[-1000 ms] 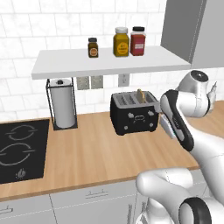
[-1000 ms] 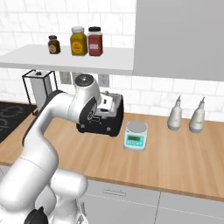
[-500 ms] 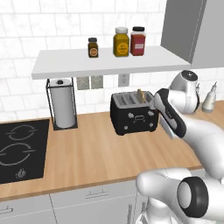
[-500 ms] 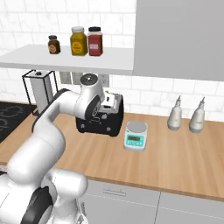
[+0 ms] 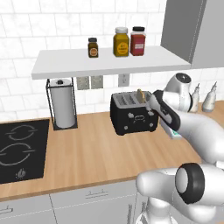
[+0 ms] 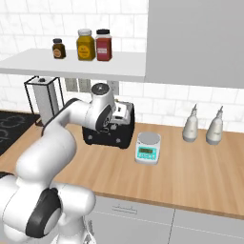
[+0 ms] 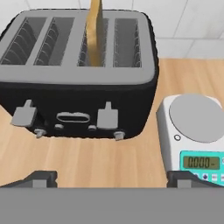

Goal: Start the toaster. Once the lever pops up, take the bread to the plate on the dining counter.

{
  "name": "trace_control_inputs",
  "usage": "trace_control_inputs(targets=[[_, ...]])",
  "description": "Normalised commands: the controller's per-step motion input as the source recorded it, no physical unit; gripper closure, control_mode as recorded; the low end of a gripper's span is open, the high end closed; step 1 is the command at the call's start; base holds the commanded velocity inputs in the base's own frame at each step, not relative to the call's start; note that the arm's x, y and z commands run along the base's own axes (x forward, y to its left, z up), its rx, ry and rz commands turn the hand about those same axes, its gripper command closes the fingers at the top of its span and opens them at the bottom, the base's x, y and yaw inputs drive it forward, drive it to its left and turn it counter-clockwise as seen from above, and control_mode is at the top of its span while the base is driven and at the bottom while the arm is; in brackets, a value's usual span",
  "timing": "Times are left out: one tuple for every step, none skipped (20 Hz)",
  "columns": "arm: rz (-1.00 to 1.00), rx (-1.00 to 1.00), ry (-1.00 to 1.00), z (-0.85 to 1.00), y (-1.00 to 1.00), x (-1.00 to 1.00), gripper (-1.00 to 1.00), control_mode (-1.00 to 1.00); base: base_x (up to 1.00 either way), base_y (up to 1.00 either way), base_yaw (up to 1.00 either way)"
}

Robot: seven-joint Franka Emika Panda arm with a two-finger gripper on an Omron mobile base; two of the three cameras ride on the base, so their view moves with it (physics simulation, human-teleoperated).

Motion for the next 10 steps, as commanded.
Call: trace_control_inputs(targets=[[0.00,0.00,0.00,-0.19,0.00,0.16,-1.00,-1.00,0.00,0.00,0.00],[0.00,0.00,0.00,-0.18,0.02,0.21,-1.00,-1.00,0.00,0.00,0.00],[0.00,0.00,0.00,-0.13,0.06,0.27,-1.00,-1.00,0.00,0.00,0.00],[0.00,0.00,0.00,-0.11,0.08,0.24,-1.00,-1.00,0.00,0.00,0.00],[0.00,0.00,0.00,-0.08,0.06,0.26,-1.00,-1.00,0.00,0.00,0.00],[0.00,0.00,0.00,-0.08,0.06,0.21,-1.00,-1.00,0.00,0.00,0.00],[0.00,0.00,0.00,-0.09,0.06,0.21,1.00,-1.00,0.00,0.00,0.00],[0.00,0.00,0.00,-0.16,0.04,0.26,1.00,-1.00,0.00,0.00,0.00],[0.00,0.00,0.00,-0.23,0.08,0.29,1.00,-1.00,0.00,0.00,0.00],[0.00,0.00,0.00,-0.29,0.10,0.41,1.00,-1.00,0.00,0.00,0.00]])
